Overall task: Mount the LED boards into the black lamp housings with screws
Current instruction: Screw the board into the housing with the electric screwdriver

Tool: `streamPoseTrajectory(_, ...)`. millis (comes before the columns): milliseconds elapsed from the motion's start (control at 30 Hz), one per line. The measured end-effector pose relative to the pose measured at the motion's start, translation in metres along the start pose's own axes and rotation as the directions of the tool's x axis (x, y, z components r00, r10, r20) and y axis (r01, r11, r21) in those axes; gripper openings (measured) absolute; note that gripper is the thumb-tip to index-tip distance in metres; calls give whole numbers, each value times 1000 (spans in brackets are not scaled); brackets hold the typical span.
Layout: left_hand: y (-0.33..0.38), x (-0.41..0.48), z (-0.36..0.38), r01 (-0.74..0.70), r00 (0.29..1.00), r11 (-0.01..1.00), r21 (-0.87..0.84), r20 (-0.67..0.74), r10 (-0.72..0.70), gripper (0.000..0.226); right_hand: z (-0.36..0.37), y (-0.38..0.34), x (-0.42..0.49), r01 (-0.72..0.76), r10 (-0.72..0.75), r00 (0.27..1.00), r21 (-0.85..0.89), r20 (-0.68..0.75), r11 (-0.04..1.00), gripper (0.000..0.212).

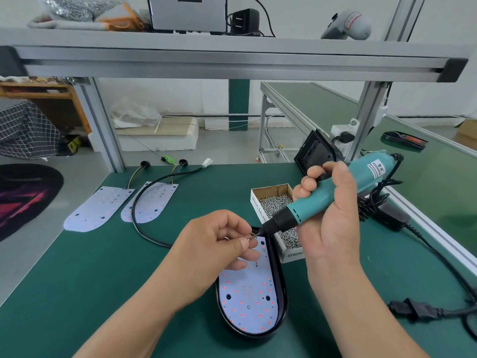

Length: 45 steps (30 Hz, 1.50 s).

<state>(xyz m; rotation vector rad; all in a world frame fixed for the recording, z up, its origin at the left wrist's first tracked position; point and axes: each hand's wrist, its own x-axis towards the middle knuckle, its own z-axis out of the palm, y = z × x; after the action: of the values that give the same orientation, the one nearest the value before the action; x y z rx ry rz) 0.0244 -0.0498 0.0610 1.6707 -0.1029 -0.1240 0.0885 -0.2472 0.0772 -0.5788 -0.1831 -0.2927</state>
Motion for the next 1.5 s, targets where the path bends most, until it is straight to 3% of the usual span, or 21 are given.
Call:
streamPoseTrajectory(267,-3,-1,3,-59,994,988,141,-80,71,19,1,2,-3,11,-10,1000,-30,10,999,19)
streamPoseTrajectory(700,3,-5,2,-76,995,985,156,-46,84,32,-4,6,-2,-34,39,992,45,-119,998,22)
streamPoseTrajectory(833,8,0,-15,-87,955,966,245,-257,151,25,-6,5,-1,-28,33,989,35,-141,999,21)
streamPoseTrajectory(900,10,2,-30,42,963,919,391,-262,67,20,-6,6,-1,-18,21,990,18,-142,1000,21)
streamPoseTrajectory(967,10,2,-38,178,983,886,428,-125,-137,29,-5,9,-1,-10,9,991,-8,-135,1000,20)
streamPoseTrajectory(1033,7,2,-36,255,960,874,414,3,-282,41,-3,13,-3,-6,0,991,-40,-132,999,19)
streamPoseTrajectory(1100,0,3,-28,243,955,872,424,54,-293,39,-2,16,-5,-4,-2,993,-57,-120,998,17)
streamPoseTrajectory(1267,-16,10,-13,262,965,938,227,-65,-254,29,-2,21,-8,1,-11,994,-92,-107,996,16)
streamPoseTrajectory(1500,-27,16,-17,289,957,945,155,-36,-287,33,6,37,-4,0,-16,995,-148,-102,989,20)
